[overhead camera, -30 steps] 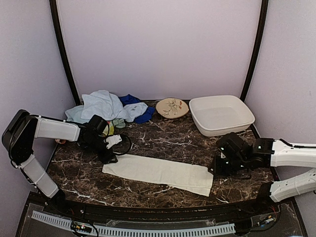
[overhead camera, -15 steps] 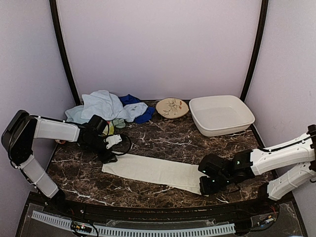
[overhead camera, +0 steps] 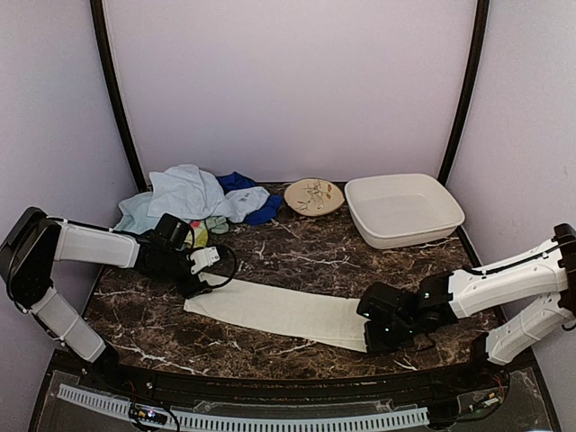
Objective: Roll the towels
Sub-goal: Smooth out the towel at the center of the board.
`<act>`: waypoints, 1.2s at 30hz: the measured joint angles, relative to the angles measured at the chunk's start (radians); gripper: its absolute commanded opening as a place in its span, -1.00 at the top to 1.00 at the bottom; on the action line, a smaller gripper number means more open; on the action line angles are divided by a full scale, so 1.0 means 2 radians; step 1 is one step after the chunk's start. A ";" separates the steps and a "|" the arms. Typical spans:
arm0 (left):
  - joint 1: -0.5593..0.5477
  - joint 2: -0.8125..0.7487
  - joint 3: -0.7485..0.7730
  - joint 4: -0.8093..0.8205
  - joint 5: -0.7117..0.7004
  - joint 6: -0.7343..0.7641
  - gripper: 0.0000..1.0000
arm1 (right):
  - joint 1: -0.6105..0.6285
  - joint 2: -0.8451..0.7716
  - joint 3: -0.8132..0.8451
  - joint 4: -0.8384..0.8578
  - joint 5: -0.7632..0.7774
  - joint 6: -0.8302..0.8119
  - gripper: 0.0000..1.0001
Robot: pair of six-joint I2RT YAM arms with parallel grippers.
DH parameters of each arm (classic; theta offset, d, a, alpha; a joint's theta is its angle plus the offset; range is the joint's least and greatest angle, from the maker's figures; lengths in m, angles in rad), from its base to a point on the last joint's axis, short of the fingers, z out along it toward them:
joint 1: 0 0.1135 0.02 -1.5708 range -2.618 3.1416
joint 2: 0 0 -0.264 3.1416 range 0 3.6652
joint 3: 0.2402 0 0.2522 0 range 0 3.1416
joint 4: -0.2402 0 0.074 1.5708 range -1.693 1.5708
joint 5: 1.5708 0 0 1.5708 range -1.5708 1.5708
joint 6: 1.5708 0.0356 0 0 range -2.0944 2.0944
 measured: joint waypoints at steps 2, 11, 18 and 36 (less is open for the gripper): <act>0.000 -0.004 -0.007 0.012 -0.004 0.007 -0.39 | -0.003 0.000 0.000 -0.002 0.003 0.001 1.00; -0.002 -0.010 -0.016 0.026 -0.010 0.018 -0.39 | -0.019 -0.001 0.008 -0.049 0.033 0.000 1.00; -0.002 -0.010 -0.013 0.021 -0.010 0.013 -0.39 | -0.045 -0.064 0.010 -0.102 0.039 -0.002 0.67; -0.002 -0.009 0.003 -0.025 -0.016 -0.007 -0.41 | -0.081 -0.021 0.035 -0.018 -0.011 -0.027 0.42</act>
